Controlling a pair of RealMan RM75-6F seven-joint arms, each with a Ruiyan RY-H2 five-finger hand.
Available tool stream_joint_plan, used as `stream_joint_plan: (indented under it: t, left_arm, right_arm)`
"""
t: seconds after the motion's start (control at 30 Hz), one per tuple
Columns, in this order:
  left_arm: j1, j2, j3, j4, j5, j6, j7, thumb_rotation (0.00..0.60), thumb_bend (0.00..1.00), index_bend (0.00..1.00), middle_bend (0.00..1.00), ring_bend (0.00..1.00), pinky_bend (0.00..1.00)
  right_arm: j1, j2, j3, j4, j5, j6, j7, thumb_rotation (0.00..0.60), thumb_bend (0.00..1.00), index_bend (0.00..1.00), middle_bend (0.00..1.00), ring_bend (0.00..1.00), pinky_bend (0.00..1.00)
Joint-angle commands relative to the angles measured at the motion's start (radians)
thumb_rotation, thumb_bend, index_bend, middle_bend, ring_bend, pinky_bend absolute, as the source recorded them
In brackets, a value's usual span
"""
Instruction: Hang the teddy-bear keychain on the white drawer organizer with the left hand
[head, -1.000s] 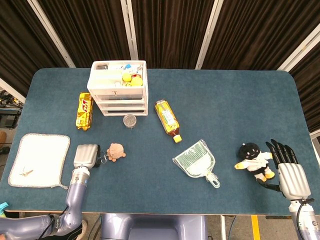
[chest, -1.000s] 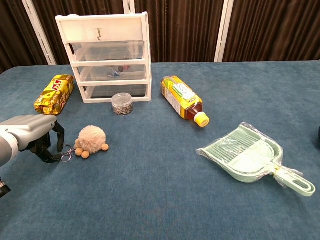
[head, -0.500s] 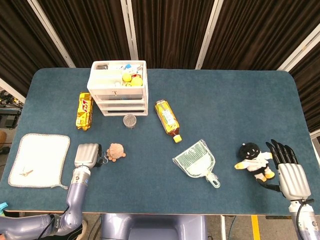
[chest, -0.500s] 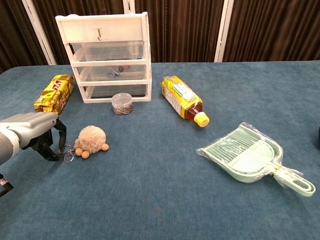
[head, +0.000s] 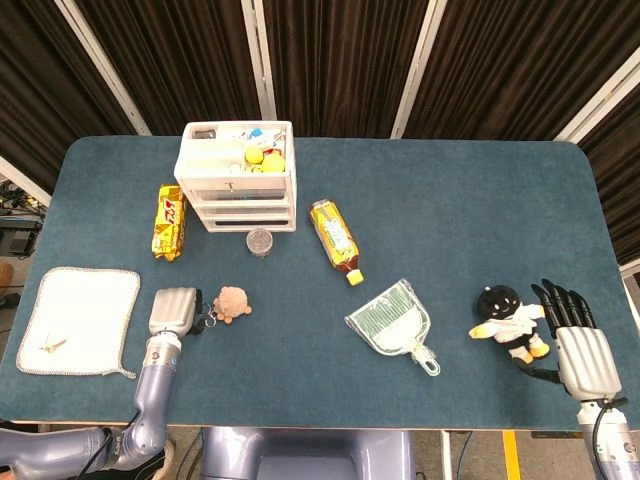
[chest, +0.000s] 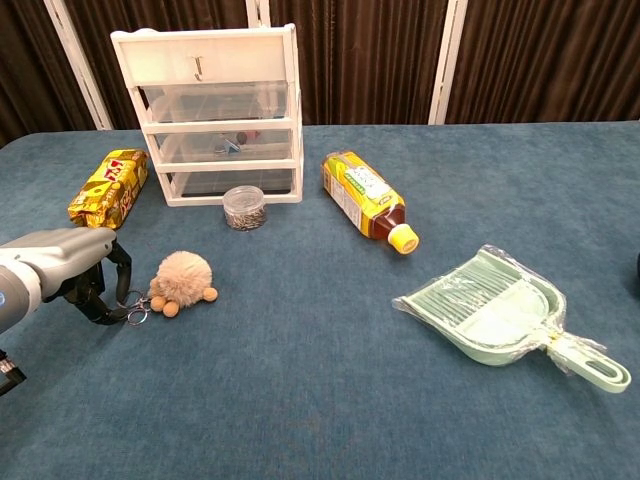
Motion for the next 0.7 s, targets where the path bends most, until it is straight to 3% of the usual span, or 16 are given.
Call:
stream_joint_plan:
  t: [0.03,0.27,0.7]
  left_arm:
    - [-0.004,-0.007,-0.001,0.011,-0.006,-0.004,0.0,0.6,0.32,0.55,1.0,0.93,0.77]
    - [-0.014,-0.017,0.001,0.026,-0.017,-0.025,-0.004,0.6,0.38,0.55,1.0,0.93,0.77]
    - [-0.026,-0.002,0.005,0.026,-0.028,-0.028,0.003,0.6,0.37,0.52,1.0,0.93,0.77]
  right_arm:
    - [0.0,0.0,0.0,0.0,0.0,0.0,-0.001,0.6,0.06,0.0,0.0,0.0,0.0]
    - [0.0,-0.001,0.0,0.001,0.0,0.0,0.0,0.6,0.06,0.0,0.0,0.0,0.0]
    - [-0.001,0.0,-0.001,-0.001,-0.003,0.001,-0.002,0.6,0.06,0.0,0.0,0.0,0.0]
